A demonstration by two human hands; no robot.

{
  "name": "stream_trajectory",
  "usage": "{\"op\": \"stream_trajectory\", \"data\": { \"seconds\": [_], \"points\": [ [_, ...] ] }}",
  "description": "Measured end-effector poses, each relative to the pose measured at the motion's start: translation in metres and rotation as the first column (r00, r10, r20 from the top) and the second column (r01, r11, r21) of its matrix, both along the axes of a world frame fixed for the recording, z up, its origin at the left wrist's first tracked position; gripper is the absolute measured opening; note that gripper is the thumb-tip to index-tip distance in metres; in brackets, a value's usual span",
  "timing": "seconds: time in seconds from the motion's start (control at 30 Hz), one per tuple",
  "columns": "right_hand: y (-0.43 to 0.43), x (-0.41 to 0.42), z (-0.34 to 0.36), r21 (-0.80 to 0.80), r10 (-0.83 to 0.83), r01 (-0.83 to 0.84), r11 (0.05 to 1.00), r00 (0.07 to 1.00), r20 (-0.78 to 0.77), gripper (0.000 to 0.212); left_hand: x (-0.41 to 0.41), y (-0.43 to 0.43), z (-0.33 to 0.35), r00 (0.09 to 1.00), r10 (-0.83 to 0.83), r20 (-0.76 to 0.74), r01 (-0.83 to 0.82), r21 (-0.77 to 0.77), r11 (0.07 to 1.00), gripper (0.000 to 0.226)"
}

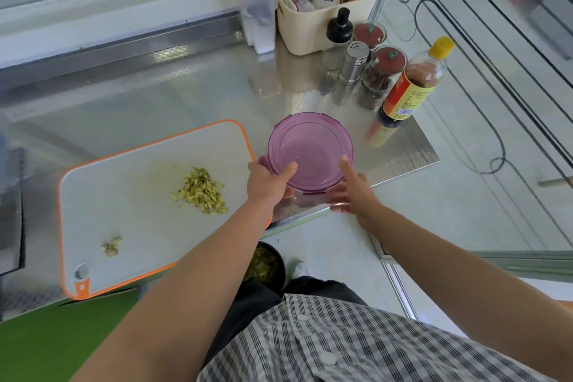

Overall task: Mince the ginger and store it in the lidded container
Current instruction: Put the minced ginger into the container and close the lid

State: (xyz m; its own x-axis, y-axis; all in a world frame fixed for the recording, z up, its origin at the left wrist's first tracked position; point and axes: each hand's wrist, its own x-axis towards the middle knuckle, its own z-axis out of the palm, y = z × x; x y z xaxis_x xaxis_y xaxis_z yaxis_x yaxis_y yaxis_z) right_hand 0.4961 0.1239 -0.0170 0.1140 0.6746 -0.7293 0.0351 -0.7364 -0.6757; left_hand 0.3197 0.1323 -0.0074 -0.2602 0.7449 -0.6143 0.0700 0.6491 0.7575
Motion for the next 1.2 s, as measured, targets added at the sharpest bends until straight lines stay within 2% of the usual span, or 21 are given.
{"op": "stream_trajectory", "data": {
  "seconds": [0.07, 0.13, 0.23, 0.27, 0.37, 0.43, 0.53, 0.77, 1.0, 1.07, 1.13, 1.2],
  "points": [
    [0.012, 0.008, 0.0, 0.096, -0.042, 0.036, 0.995, 0.997, 0.058, 0.066, -0.002, 0.003, 0.002, 0.997, -0.011, -0.079, 0.014, 0.043, 0.999, 0.065],
    [0.018, 0.013, 0.0, 0.144, 0.04, -0.056, 0.988, 0.993, 0.111, 0.057, -0.005, 0.005, 0.002, 0.995, 0.031, -0.1, -0.025, 0.058, 0.998, 0.068],
    [0.012, 0.013, 0.002, 0.124, 0.178, -0.19, 0.974, 0.979, 0.099, 0.045, 0.0, 0.003, 0.003, 0.997, 0.047, -0.053, -0.051, -0.081, 0.995, 0.088],
    [0.007, 0.011, 0.002, 0.117, 0.203, -0.211, 0.97, 0.976, 0.078, 0.045, 0.005, 0.0, 0.005, 0.999, 0.03, -0.018, -0.032, -0.137, 0.99, 0.088],
    [-0.003, 0.005, 0.001, 0.132, 0.239, -0.245, 0.96, 0.969, 0.062, 0.05, 0.015, -0.009, 0.003, 0.996, 0.031, 0.087, -0.015, -0.179, 0.984, 0.058],
    [-0.006, 0.002, 0.002, 0.145, 0.233, -0.237, 0.961, 0.971, 0.046, 0.05, 0.016, -0.01, 0.001, 0.999, 0.009, 0.052, -0.002, -0.137, 0.991, 0.049],
    [-0.007, 0.001, 0.003, 0.14, 0.249, -0.251, 0.958, 0.968, 0.032, 0.048, 0.013, -0.009, 0.0, 1.0, 0.009, 0.024, -0.006, -0.1, 0.995, 0.046],
    [-0.011, -0.005, 0.0, 0.179, 0.184, -0.198, 0.964, 0.978, 0.094, 0.049, 0.014, -0.01, 0.0, 1.0, -0.027, 0.003, 0.027, -0.047, 0.999, 0.036],
    [-0.015, -0.011, -0.005, 0.273, 0.118, -0.18, 0.945, 0.966, 0.231, 0.05, 0.012, -0.013, 0.003, 0.998, -0.057, -0.04, 0.054, -0.059, 0.997, 0.044],
    [-0.016, -0.01, -0.003, 0.263, 0.177, -0.226, 0.938, 0.965, 0.196, 0.051, 0.008, -0.012, 0.002, 0.997, -0.05, -0.06, 0.047, -0.046, 0.998, 0.044],
    [-0.014, -0.004, -0.001, 0.184, 0.337, -0.348, 0.919, 0.937, 0.093, 0.059, 0.005, -0.009, 0.005, 0.993, -0.047, -0.107, 0.045, -0.018, 0.999, 0.052],
    [-0.007, 0.008, 0.001, 0.092, 0.439, -0.441, 0.893, 0.898, 0.035, 0.073, 0.005, -0.004, 0.006, 0.957, -0.102, -0.27, 0.097, -0.032, 0.995, 0.066]
  ]
}}
